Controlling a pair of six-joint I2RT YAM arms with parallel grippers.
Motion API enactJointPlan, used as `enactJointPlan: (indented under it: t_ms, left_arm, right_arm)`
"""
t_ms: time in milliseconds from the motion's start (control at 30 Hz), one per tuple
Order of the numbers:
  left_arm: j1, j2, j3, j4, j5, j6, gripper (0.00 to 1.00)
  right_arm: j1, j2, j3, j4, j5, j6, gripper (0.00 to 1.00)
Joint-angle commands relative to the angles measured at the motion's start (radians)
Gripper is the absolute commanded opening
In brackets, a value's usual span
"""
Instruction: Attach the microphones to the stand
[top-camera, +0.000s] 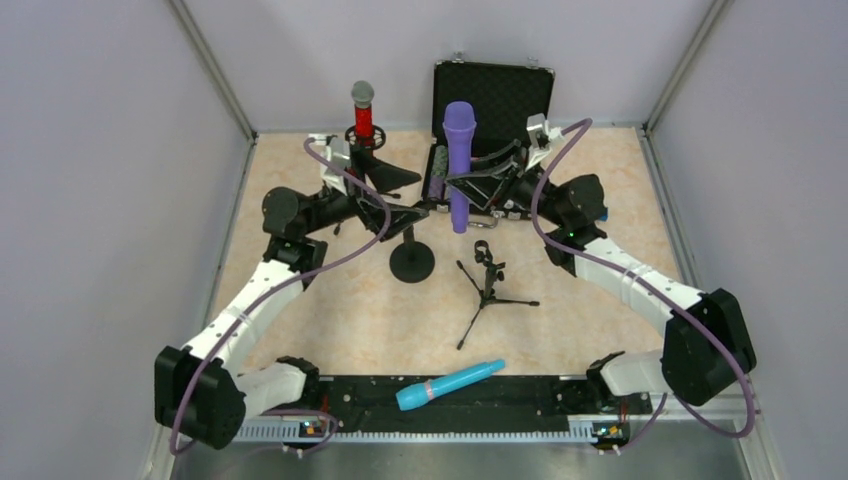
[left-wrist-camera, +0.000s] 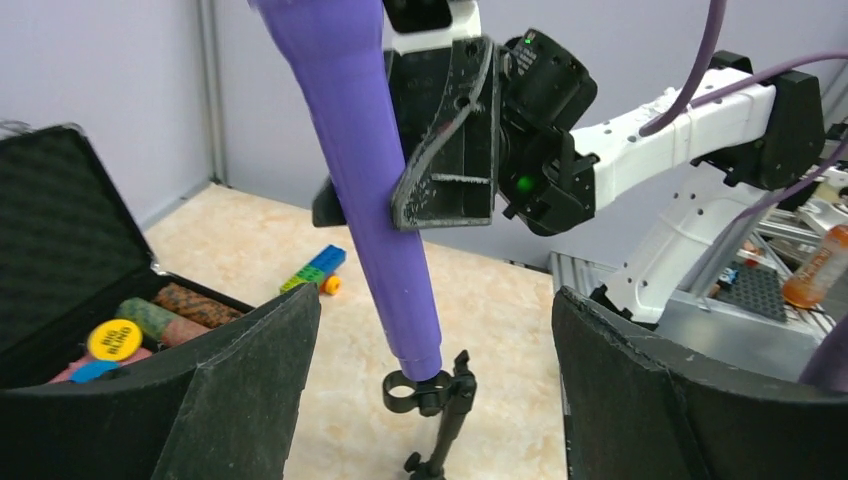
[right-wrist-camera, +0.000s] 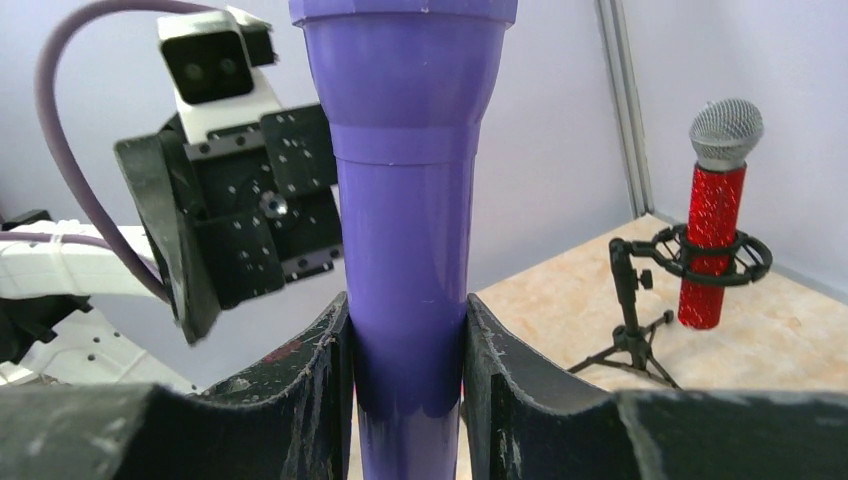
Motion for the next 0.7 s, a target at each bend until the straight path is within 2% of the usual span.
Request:
enactJointPlan:
  t_ms: [0,100,200,367,400,467,600,633,667]
  left_arm:
    - [-0.082,0.027,0.000,0.041,-0.041,0.031,0.90]
    - [-0.169,0.053,0.027,-0.072,-0.077,0.136,0.90]
    - [-0.223,0.096,0.043,-0.103,-0.096,0.166,0.88]
    - [-0.258,0.169,0.060,-0.081,-0.105,0.147,0.73]
    - [-0.265,0.179,0.065,-0.076,-0.105,0.146,0.69]
    - [-0.273,0.204,0.075,-0.067,-0.090,0.145,0.53]
    - [-0.276,0.212,0.090,-0.083,-0.066,0.159,0.08]
    - [-0.275,0.205,0.090,-0.095,-0.068,0.172,0.00]
    - [-0.277,0.196,0.088,-0.106,-0.075,0.184,0.00]
  right_arm:
    - [0.039,-0.009,0.077,0.120,0.030,-0.007,0.00]
    - [0.057,-0.023,0.076,0.093,0.054,-0.043,0.00]
    - [0.061,-0.030,0.069,0.093,0.061,-0.046,0.00]
    - [0.063,-0.036,0.070,0.080,0.042,-0.044,0.00]
    - [0.062,-0.037,0.069,0.080,0.041,-0.044,0.00]
    - [0.063,-0.041,0.066,0.076,0.040,-0.044,0.00]
    - [0.062,-0.054,0.054,0.061,0.050,-0.049,0.00]
    - [0.063,-0.057,0.050,0.057,0.053,-0.052,0.00]
    - [0.063,-0.060,0.047,0.052,0.056,-0.055,0.00]
